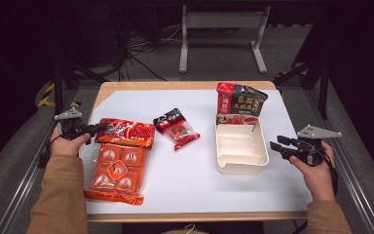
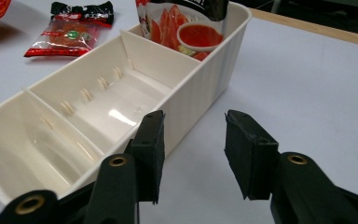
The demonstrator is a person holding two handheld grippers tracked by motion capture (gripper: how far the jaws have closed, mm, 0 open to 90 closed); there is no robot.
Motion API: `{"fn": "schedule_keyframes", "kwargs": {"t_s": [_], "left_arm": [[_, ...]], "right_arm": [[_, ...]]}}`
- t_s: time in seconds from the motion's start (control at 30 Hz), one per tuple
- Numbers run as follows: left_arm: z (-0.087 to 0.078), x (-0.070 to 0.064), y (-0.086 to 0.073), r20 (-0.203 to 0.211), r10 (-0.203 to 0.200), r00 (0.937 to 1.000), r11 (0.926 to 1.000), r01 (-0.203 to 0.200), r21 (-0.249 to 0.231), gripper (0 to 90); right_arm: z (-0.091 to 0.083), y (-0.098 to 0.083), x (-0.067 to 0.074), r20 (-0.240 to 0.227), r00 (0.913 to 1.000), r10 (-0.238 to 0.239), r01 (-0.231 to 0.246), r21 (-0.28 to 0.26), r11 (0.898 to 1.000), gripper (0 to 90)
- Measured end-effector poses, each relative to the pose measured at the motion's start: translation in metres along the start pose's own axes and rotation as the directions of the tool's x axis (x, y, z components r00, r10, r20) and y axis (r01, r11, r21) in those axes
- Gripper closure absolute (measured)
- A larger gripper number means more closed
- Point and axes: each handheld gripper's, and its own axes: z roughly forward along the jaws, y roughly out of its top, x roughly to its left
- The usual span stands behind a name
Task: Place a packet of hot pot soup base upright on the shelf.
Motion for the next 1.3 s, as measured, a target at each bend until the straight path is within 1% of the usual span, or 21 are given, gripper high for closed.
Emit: {"fn": "schedule_keyframes", "kwargs": {"t_s": [0.07,0.17,0.27,0.3,0.37,0.5,0.53,0.57,0.7,0.77,0.83,0.93,0.97,1.0,1.03,1.07,1.1,1.13,1.17,1.27,1.3], "left_arm": [[-0.005,-0.004,0.003,-0.005,0.009,0.9999,0.9999,-0.009,-0.006,90.0],[-0.012,-0.011,0.009,0.004,0.026,0.9997,0.9993,-0.025,-0.028,90.0],[-0.019,-0.016,0.014,0.014,0.05,0.9986,0.9978,-0.05,-0.043,90.0],[-0.02,-0.017,0.014,0.018,0.053,0.9984,0.9977,-0.052,-0.044,90.0],[-0.024,-0.02,0.016,0.028,0.05,0.9984,0.9969,-0.048,-0.062,90.0],[-0.032,-0.028,0.022,0.037,0.072,0.9967,0.9941,-0.069,-0.084,90.0],[-0.032,-0.028,0.022,0.037,0.072,0.9967,0.9941,-0.069,-0.084,90.0],[-0.034,-0.03,0.023,0.038,0.083,0.9958,0.9931,-0.08,-0.086,90.0],[-0.041,-0.043,0.03,0.045,0.111,0.9928,0.9869,-0.105,-0.122,90.0],[-0.044,-0.048,0.033,0.047,0.128,0.9907,0.9844,-0.121,-0.128,90.0],[-0.049,-0.055,0.036,0.045,0.155,0.9868,0.9792,-0.148,-0.139,90.0],[-0.053,-0.064,0.039,0.053,0.169,0.9841,0.9752,-0.16,-0.153,90.0],[-0.053,-0.064,0.039,0.053,0.169,0.9841,0.9752,-0.16,-0.153,90.0],[-0.056,-0.067,0.04,0.054,0.18,0.9821,0.9723,-0.17,-0.161,90.0],[-0.059,-0.073,0.043,0.058,0.194,0.9794,0.9677,-0.181,-0.176,90.0],[-0.061,-0.076,0.044,0.058,0.201,0.9779,0.9656,-0.188,-0.18,90.0],[-0.061,-0.076,0.044,0.058,0.201,0.9779,0.9656,-0.188,-0.18,90.0],[-0.064,-0.082,0.046,0.061,0.213,0.9751,0.9602,-0.197,-0.198,90.0],[-0.065,-0.084,0.047,0.064,0.217,0.9741,0.9585,-0.2,-0.203,90.0],[-0.068,-0.087,0.048,0.066,0.212,0.975,0.9566,-0.193,-0.218,90.0],[-0.068,-0.088,0.049,0.07,0.217,0.9736,0.9547,-0.197,-0.223,90.0]], "right_arm": [[0.0,0.002,0.002,-0.01,0.9999,-0.006,0.006,-0.003,1.0,60.6],[-0.001,0.006,0.006,-0.016,0.9998,-0.008,0.008,-0.006,1.0,64.0],[-0.004,0.011,0.009,-0.027,0.9995,-0.014,0.013,-0.018,1.0,66.0],[-0.005,0.012,0.011,-0.03,0.9994,-0.018,0.017,-0.023,1.0,66.2],[-0.006,0.014,0.013,-0.034,0.9992,-0.022,0.021,-0.029,0.999,66.3],[-0.007,0.019,0.018,-0.044,0.9984,-0.036,0.035,-0.035,0.999,66.6],[-0.007,0.02,0.02,-0.043,0.9983,-0.039,0.037,-0.037,0.999,66.7],[-0.007,0.021,0.021,-0.045,0.9981,-0.041,0.04,-0.04,0.998,66.8],[-0.008,0.024,0.025,-0.051,0.9973,-0.052,0.05,-0.043,0.998,67.0],[-0.008,0.026,0.027,-0.054,0.9969,-0.058,0.055,-0.049,0.997,67.0],[-0.008,0.028,0.029,-0.059,0.9961,-0.065,0.062,-0.054,0.997,67.2],[-0.009,0.031,0.031,-0.064,0.9954,-0.072,0.068,-0.061,0.996,67.4],[-0.009,0.031,0.031,-0.064,0.9954,-0.072,0.068,-0.061,0.996,67.4],[-0.009,0.032,0.031,-0.068,0.995,-0.073,0.069,-0.065,0.996,67.4],[-0.009,0.033,0.033,-0.07,0.9946,-0.077,0.072,-0.066,0.995,67.4],[-0.009,0.033,0.034,-0.073,0.9942,-0.078,0.073,-0.067,0.995,67.4],[-0.009,0.033,0.034,-0.073,0.9942,-0.078,0.073,-0.067,0.995,67.4],[-0.01,0.034,0.035,-0.074,0.9939,-0.082,0.077,-0.068,0.995,67.4],[-0.011,0.034,0.036,-0.075,0.9937,-0.083,0.078,-0.071,0.994,67.4],[-0.012,0.035,0.037,-0.076,0.9936,-0.083,0.078,-0.075,0.994,67.4],[-0.012,0.035,0.037,-0.077,0.9936,-0.083,0.077,-0.077,0.994,67.4]]}}
